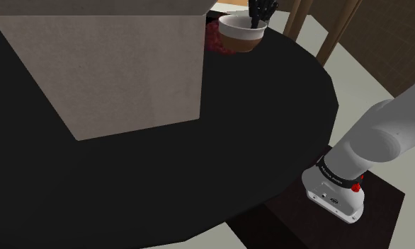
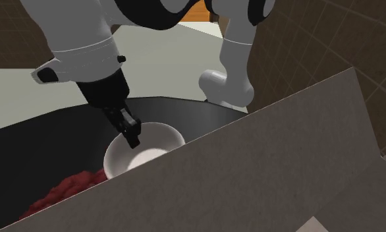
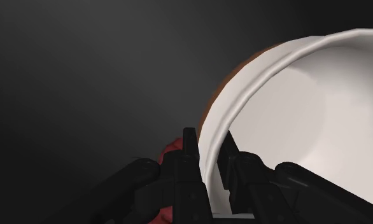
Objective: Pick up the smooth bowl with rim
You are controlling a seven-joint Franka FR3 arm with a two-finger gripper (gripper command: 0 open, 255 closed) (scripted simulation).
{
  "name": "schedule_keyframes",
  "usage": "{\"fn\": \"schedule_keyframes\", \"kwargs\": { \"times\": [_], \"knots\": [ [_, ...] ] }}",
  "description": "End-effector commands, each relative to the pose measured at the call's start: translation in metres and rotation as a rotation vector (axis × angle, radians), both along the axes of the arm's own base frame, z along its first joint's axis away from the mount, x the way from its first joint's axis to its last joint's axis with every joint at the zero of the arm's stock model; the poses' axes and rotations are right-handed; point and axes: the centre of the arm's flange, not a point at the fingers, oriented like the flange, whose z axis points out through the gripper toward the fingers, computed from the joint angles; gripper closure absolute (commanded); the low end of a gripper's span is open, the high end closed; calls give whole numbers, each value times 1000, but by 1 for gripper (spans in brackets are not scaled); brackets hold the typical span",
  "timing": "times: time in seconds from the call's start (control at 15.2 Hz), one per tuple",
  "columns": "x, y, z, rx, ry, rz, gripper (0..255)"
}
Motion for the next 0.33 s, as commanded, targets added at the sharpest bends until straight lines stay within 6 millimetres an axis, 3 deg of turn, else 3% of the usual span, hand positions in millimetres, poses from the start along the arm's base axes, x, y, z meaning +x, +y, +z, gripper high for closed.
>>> {"fn": "schedule_keyframes", "kwargs": {
  "times": [0.0, 0.26],
  "knots": [
    [-1, 0, 11, 0, 0, 0, 255],
    [-1, 0, 22, 0, 0, 0, 255]
  ]
}}
